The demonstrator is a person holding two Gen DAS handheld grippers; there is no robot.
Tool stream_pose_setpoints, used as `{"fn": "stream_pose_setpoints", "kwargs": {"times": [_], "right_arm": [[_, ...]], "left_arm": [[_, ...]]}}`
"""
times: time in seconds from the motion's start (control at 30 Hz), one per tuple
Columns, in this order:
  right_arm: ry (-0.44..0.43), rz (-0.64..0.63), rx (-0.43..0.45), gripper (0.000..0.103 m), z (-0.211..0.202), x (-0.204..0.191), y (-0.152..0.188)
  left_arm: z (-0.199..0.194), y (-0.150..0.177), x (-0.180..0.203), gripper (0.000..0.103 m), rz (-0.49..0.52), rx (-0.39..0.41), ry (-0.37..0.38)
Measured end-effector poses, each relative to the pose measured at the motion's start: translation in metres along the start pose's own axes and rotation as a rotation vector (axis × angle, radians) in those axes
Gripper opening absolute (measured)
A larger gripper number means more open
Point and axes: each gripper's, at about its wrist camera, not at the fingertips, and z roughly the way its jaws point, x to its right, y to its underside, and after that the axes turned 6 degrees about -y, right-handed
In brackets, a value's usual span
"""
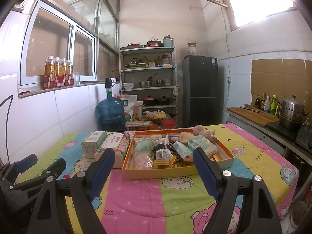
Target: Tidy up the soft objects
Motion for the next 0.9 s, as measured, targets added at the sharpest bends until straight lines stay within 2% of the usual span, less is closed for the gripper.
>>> {"fn": "stream_pose_setpoints", "kwargs": {"times": [0.9], "right_arm": [[-0.007,0.006,-0.001,0.082,0.0009,0.0009,-0.0022]], "left_arm": [[0.0034,0.0011,-0.0051,0.078,-0.009,-0.011,-0.004]]}}
